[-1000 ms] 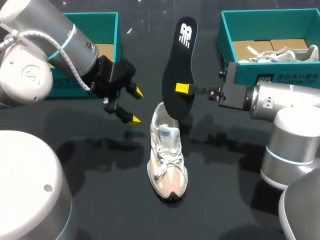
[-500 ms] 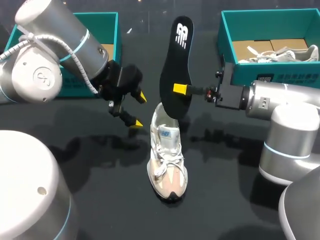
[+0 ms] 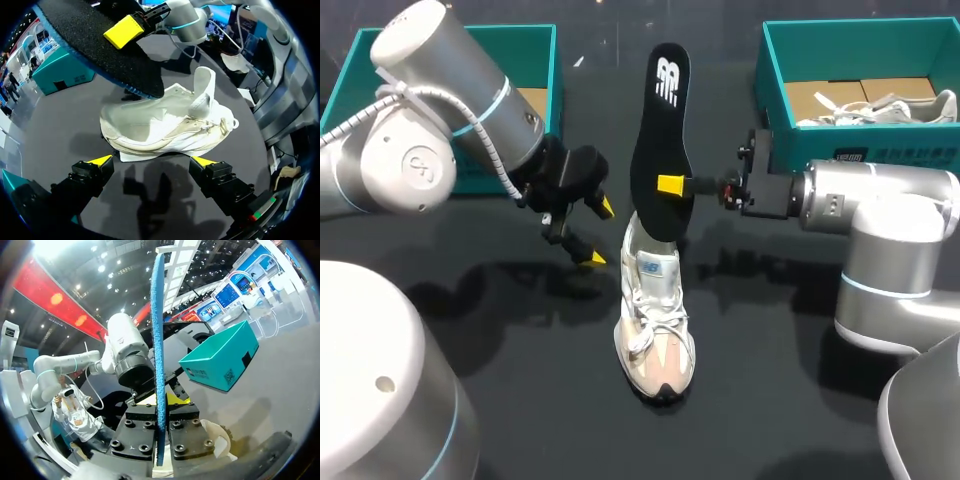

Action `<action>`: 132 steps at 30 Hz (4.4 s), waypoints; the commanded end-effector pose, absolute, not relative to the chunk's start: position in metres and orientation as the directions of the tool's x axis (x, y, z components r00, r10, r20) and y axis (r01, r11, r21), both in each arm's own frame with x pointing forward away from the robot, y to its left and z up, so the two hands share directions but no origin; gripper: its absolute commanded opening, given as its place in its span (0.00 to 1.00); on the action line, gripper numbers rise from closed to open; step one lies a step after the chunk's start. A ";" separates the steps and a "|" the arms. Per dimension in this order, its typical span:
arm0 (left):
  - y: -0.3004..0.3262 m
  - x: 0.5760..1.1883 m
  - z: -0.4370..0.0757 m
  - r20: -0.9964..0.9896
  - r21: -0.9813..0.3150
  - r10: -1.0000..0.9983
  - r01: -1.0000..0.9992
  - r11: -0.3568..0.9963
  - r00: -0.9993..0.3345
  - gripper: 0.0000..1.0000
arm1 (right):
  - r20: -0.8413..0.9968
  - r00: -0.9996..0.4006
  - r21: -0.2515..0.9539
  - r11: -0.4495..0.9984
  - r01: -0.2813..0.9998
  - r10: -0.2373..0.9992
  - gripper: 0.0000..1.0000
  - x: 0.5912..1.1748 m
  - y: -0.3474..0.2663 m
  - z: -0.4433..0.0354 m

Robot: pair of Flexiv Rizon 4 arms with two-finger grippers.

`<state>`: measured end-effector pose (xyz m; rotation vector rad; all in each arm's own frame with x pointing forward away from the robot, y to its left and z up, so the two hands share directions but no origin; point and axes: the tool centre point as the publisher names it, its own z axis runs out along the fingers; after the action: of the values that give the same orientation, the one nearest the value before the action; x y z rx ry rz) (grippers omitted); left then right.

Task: Take the shoe out of the shoebox, open the shoe tongue, remove and reinsert the insole, then place the shoe into the shoebox

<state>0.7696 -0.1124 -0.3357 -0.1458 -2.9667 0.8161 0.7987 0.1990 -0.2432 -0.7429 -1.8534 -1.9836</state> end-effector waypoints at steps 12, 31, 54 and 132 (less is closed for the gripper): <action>-0.123 0.774 -0.358 0.026 -0.470 0.106 0.082 0.879 -0.994 1.00 | 0.569 -0.817 0.822 -0.096 0.561 0.098 0.00 0.806 0.205 -0.250; -0.125 0.775 -0.366 0.027 -0.455 0.110 0.086 0.886 -0.994 1.00 | 0.559 -0.829 0.823 -0.131 0.553 0.017 0.00 0.818 0.223 -0.268; -0.127 0.776 -0.371 0.019 -0.441 0.115 0.095 0.892 -0.993 1.00 | 0.553 -0.833 0.825 -0.141 0.548 -0.002 0.00 0.813 0.221 -0.286; -0.127 0.777 -0.372 0.026 -0.442 0.113 0.090 0.892 -0.993 1.00 | 0.646 -0.762 0.760 -0.058 0.648 -0.050 0.00 0.746 0.222 -0.350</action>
<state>0.7763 -0.1264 -0.3717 -0.1606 -3.0054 0.7028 0.7539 0.2217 -0.3391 -0.6303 -1.7366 -1.8721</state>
